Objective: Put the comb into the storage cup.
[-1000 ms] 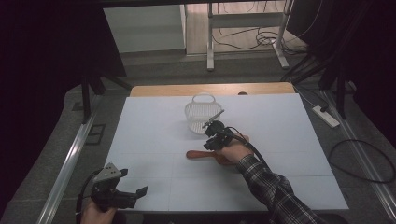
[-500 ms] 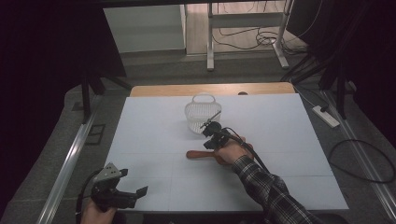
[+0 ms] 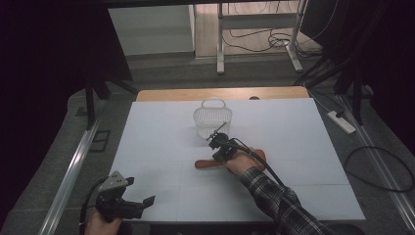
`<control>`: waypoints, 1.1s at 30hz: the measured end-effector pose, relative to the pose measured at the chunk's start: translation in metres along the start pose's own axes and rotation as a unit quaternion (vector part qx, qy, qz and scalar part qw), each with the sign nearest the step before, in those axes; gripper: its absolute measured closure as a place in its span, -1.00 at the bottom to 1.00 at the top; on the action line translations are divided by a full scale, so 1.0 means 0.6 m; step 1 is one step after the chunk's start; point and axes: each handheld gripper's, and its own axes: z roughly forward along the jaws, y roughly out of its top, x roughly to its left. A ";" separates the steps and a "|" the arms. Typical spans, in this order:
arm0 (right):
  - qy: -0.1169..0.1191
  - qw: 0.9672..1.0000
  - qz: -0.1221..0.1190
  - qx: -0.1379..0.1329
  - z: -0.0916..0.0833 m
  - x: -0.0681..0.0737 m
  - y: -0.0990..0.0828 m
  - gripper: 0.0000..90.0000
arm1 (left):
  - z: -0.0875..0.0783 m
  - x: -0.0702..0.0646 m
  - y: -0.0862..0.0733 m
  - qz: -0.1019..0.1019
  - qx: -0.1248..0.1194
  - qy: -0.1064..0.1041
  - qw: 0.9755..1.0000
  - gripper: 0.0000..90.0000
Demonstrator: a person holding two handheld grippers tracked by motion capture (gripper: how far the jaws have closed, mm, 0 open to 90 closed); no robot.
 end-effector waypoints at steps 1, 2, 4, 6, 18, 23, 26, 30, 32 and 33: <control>-0.001 1.000 -0.004 0.002 0.000 0.003 -0.001 0.98 | 0.000 0.000 0.000 0.000 0.000 0.000 1.000 -0.97; -0.002 1.000 -0.008 0.005 0.000 0.006 -0.002 0.98 | 0.000 0.000 0.000 0.000 0.000 0.000 1.000 -0.97; -0.003 1.000 -0.014 0.004 -0.001 0.010 -0.003 0.98 | 0.000 0.000 0.000 0.000 0.000 0.001 1.000 -0.97; 0.001 1.000 -0.019 0.004 -0.003 0.015 -0.006 0.98 | 0.000 0.000 0.000 0.001 0.001 0.001 1.000 -0.97; 0.010 0.999 -0.039 0.002 -0.024 0.031 -0.033 0.98 | 0.001 -0.001 0.001 0.002 0.003 0.002 1.000 -0.97; 0.020 0.999 -0.037 0.004 -0.033 0.036 -0.048 0.98 | 0.001 -0.001 0.001 0.003 0.004 0.003 1.000 -0.97; 0.024 0.999 -0.037 0.005 -0.037 0.040 -0.053 0.98 | 0.001 -0.002 0.001 0.003 0.004 0.003 1.000 -0.97; 0.026 0.999 -0.043 0.004 -0.042 0.044 -0.061 0.98 | 0.001 -0.002 0.001 0.003 0.004 0.004 1.000 -0.97; 0.030 0.999 -0.044 0.005 -0.046 0.047 -0.067 0.98 | 0.001 -0.002 0.001 0.002 0.004 0.004 1.000 -0.97; 0.031 0.998 -0.046 0.004 -0.047 0.048 -0.070 0.98 | 0.001 -0.002 0.001 0.002 0.004 0.004 1.000 -0.97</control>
